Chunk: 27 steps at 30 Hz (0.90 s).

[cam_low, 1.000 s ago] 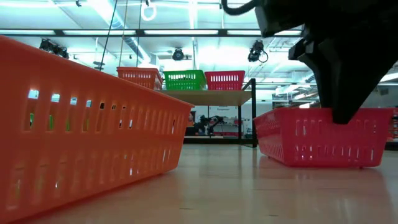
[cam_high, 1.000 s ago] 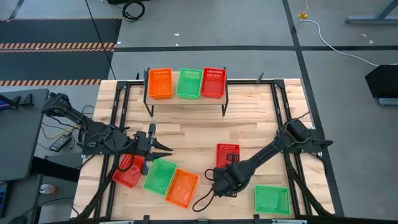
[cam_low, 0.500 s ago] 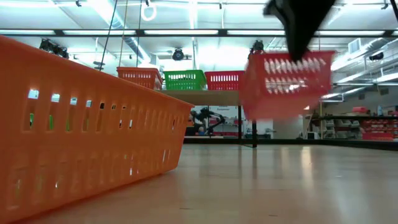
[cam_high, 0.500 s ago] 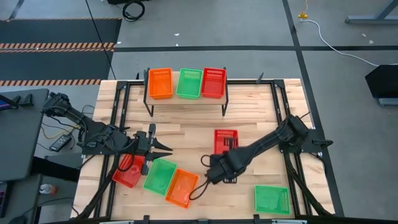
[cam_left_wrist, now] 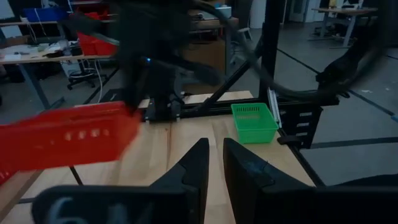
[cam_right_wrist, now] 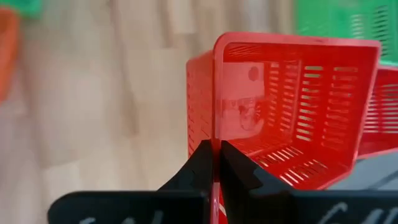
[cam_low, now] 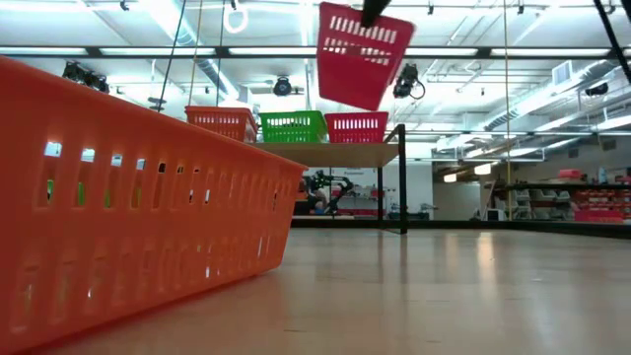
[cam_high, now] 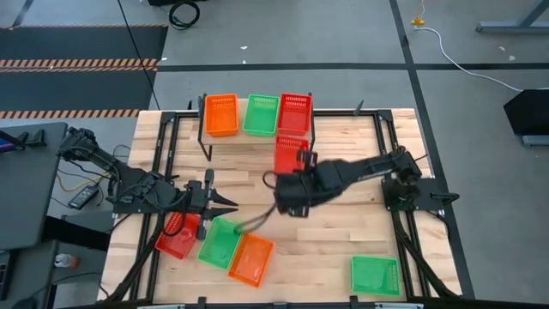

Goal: Stack baskets on shelf by color
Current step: Stack the right red bin on the red bin on the shelf

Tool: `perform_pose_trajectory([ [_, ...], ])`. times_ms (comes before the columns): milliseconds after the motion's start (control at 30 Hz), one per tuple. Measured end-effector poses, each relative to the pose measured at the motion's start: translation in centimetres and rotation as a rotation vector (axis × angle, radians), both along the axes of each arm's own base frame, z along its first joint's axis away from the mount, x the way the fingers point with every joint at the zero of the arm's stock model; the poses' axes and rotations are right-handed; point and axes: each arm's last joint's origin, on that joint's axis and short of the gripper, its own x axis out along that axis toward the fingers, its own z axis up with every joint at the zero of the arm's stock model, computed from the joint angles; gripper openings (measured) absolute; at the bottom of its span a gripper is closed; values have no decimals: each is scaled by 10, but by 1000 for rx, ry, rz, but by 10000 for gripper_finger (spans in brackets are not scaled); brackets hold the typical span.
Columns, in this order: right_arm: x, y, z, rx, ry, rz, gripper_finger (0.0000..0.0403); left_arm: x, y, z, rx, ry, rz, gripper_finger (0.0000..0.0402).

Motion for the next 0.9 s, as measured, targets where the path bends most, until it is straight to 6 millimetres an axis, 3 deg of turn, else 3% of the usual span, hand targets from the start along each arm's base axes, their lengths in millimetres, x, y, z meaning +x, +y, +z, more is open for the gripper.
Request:
perform_pose_trajectory([
  [533,13,-110,12,-86,57,-72,19,1,3,-2,16,16,13,50],
  [667,10,-122,17,-91,56,-73,19,1,3,-3,28,23,13,52],
  [900,4,-133,47,-185,-21,-4,20,4,10,-2,75,22,58,48],
])
